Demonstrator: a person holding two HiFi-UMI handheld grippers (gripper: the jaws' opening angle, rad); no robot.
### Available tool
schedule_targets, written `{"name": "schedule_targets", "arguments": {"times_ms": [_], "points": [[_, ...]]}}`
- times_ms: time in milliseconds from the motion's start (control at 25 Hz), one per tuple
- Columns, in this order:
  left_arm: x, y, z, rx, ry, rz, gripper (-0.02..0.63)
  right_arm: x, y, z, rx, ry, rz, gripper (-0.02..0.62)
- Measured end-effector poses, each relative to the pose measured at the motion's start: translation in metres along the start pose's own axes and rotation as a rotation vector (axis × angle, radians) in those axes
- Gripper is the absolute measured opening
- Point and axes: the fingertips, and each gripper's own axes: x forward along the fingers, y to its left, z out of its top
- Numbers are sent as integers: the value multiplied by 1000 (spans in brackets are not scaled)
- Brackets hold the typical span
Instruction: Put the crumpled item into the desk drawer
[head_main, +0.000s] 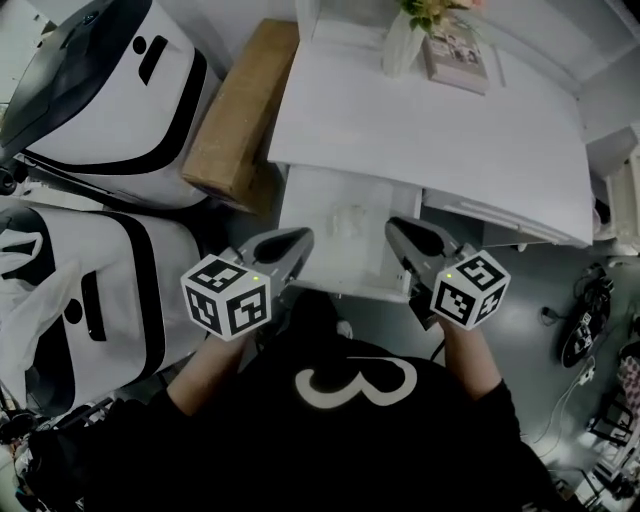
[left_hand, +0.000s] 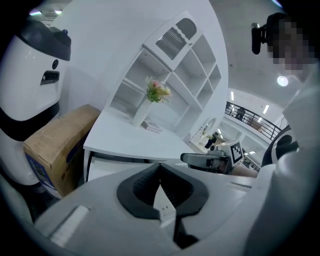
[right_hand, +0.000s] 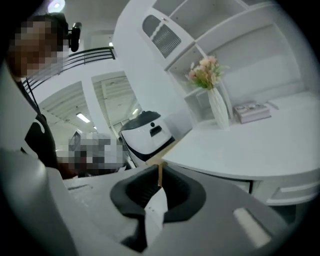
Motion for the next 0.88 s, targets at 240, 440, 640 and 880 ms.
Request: {"name": "schedule_targets", "arguments": {"times_ms": [240,440,640,880], "points": [[-29,-68,6,72,-79,-48,8,-56,66,18,-149,-91,84,3],[-53,-119,4,129,-135,-85,8,-95,104,20,-178,-146,123,3],[-72,-164,1,187,-170,-122,8,-129,137,21,-190,-194,168,2],[-79,-200,-7,231,-179,-153,8,-161,148,15,-194,-228,152,2]]}}
